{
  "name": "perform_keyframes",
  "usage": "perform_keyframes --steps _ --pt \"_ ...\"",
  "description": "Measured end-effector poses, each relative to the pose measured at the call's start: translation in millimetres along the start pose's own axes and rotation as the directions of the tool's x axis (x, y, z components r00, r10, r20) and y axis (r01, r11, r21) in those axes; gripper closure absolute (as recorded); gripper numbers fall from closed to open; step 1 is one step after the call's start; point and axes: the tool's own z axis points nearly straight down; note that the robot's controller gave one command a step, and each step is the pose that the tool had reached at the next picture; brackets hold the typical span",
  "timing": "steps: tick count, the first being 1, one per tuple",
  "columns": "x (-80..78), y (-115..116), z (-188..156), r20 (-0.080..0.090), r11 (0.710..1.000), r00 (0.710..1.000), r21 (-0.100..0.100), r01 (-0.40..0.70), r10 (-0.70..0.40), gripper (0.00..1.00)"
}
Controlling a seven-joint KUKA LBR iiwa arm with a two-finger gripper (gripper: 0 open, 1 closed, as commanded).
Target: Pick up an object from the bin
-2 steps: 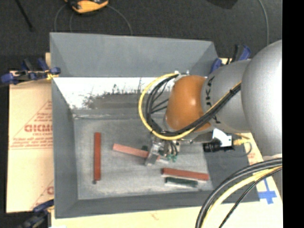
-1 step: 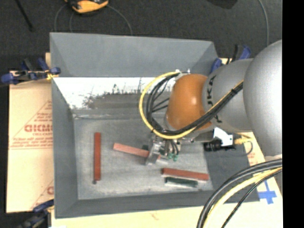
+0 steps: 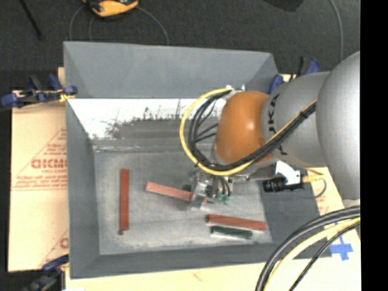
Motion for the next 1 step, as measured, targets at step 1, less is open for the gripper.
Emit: perform_keyframes --steps 1 --pt "0.1 -0.1 -23.2 0.001 1.0 1.0 0.0 0.001 -0.001 1.0"
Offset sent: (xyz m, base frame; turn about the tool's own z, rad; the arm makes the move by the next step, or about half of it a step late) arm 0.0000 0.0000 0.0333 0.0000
